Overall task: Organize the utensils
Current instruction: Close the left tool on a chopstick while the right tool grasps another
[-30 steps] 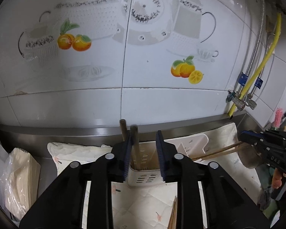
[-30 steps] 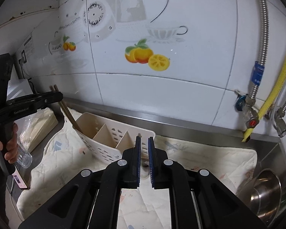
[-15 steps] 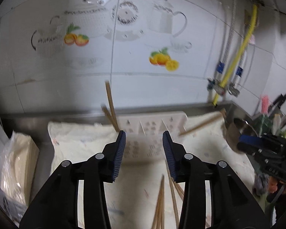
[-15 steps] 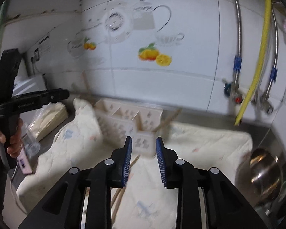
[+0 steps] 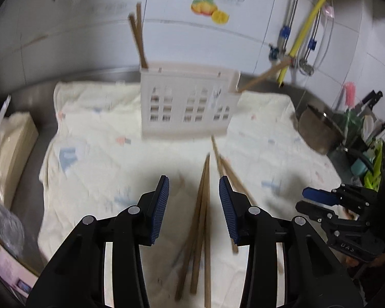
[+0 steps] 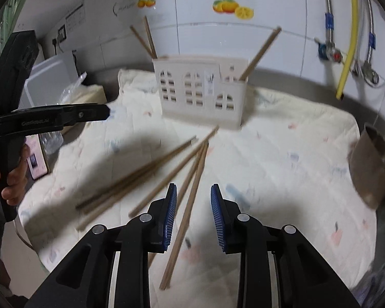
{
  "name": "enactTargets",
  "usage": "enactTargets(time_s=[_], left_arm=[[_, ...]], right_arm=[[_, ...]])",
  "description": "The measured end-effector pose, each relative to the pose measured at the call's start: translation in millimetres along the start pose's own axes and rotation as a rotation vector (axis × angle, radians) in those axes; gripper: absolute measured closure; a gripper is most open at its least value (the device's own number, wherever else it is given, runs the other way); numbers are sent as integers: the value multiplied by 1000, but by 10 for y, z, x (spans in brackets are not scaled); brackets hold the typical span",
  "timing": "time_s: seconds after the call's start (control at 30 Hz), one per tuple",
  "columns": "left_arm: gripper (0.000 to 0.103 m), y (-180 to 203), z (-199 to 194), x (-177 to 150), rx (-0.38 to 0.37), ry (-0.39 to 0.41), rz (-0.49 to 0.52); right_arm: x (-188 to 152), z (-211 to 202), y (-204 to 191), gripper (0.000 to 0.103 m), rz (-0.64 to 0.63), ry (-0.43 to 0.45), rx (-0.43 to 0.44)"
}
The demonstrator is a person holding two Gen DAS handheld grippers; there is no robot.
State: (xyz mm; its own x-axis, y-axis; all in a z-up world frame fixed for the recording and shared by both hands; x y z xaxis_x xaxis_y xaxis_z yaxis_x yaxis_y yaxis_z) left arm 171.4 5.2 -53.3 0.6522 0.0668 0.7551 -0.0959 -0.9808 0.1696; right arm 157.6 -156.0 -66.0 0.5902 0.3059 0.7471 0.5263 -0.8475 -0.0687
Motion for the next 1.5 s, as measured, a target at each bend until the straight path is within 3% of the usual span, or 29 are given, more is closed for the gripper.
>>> enactTargets(time_s=[0.3, 0.5, 0.93, 1.27, 1.5], left_arm=[[63, -90, 13, -683, -2, -105, 2], [80, -120, 103, -996, -4, -163, -9], [91, -216, 175, -1096, 20, -172, -10], [94, -275, 132, -1081, -1, -147, -12], [94, -329, 93, -1093, -49, -121, -25]], right_arm=[[-449, 63, -93, 76, 52, -60, 7], [-534, 41, -98, 76, 65, -66, -2], [-542, 46, -195, 76, 82, -60, 19], [-392, 253, -499, 82, 109, -57, 67], [-294, 508, -628, 85, 172, -87, 53]])
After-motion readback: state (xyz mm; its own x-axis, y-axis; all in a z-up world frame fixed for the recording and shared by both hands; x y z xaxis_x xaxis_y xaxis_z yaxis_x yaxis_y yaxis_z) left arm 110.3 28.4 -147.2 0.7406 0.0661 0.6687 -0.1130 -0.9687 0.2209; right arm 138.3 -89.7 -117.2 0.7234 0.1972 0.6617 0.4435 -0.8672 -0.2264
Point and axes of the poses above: each gripper's, at about its wrist camera, not at the fingertips, and z roughly the way its jaws point, y to its right, x to its top, the point moved 8 cm from there along z, roughly the way its jaws point, and after that the axes turned 2 degrees about y, right-handed, at the moved point
